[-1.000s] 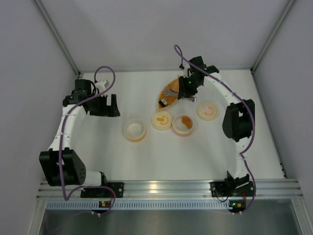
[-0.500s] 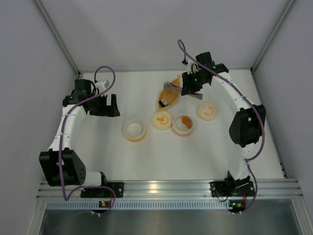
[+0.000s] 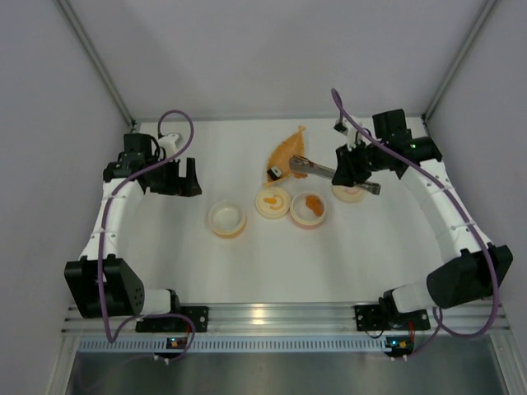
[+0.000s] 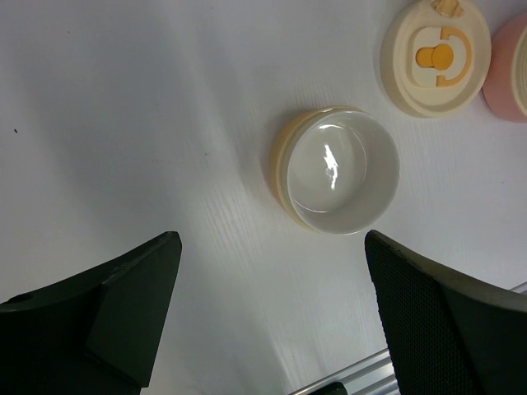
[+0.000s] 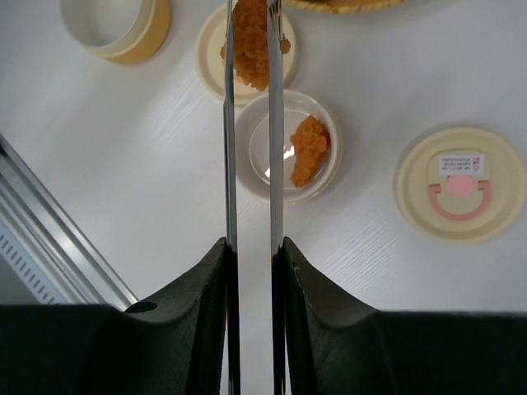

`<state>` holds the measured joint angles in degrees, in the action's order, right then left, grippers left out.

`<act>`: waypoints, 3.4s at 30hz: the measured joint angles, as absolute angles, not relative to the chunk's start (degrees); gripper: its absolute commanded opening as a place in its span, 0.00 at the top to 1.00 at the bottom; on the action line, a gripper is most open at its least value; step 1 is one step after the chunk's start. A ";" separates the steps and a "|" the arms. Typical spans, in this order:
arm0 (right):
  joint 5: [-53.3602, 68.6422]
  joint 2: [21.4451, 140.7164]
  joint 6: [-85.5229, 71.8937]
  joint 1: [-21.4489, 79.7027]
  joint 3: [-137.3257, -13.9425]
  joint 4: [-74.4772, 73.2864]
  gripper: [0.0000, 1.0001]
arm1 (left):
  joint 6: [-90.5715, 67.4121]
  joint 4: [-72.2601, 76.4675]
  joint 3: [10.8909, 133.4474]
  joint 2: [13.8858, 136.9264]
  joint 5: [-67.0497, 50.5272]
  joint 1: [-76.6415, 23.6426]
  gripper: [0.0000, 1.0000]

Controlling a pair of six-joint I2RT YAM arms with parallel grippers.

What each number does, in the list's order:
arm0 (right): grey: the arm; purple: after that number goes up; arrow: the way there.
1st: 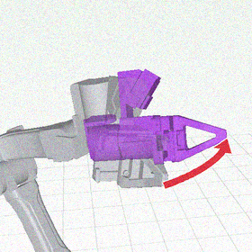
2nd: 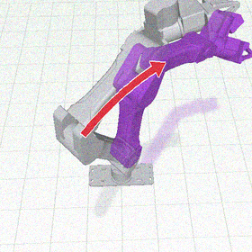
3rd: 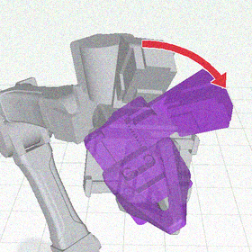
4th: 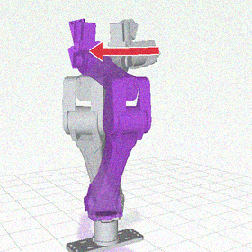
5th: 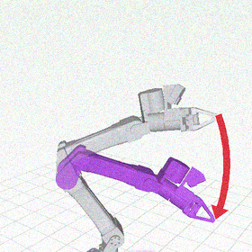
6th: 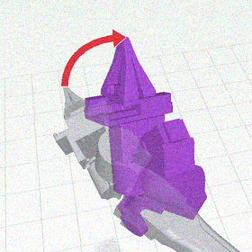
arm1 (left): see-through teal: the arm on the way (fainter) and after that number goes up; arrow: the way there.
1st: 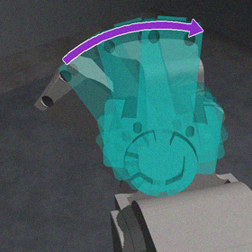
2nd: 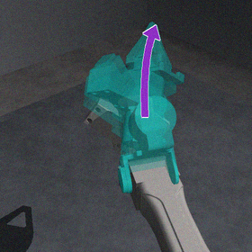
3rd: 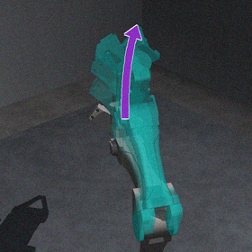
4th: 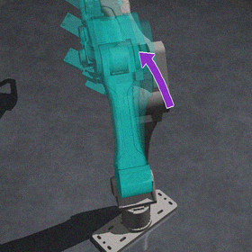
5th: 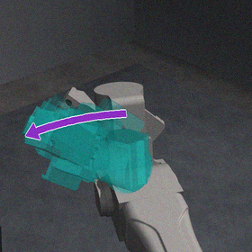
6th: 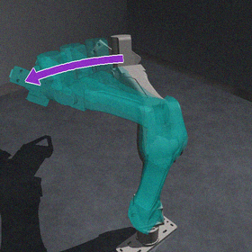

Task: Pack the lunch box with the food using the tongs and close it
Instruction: Place the fake food in the packing box, then pick up the fake food from the plate.

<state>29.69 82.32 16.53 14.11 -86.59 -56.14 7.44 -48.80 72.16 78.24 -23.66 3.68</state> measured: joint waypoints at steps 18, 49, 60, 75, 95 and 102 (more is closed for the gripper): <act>25.96 71.09 16.40 14.11 -62.98 -54.57 1.00 | 7.11 -48.84 72.29 77.95 -25.76 3.68 0.02; 25.21 75.66 15.14 14.46 -62.59 -49.25 0.52 | 7.16 -48.84 72.29 77.95 -25.65 3.68 0.02; 25.98 75.66 14.92 14.52 -62.37 -49.28 0.54 | 7.16 -48.84 72.31 77.95 -25.65 3.68 0.02; 28.53 88.27 6.37 15.38 -86.37 -46.48 0.55 | 7.16 -48.86 72.31 77.95 -25.69 3.68 0.02; 35.90 107.18 9.56 15.64 -96.71 -46.68 0.42 | 8.82 -48.84 72.90 80.14 -27.29 3.68 0.02; 36.14 111.20 12.03 15.62 -97.27 -47.29 0.43 | 9.21 -48.86 72.95 80.20 -27.46 3.68 0.02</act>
<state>36.14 111.20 12.03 15.62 -97.27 -47.29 9.21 -48.86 72.95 80.20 -27.46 3.68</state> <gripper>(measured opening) 0.564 0.982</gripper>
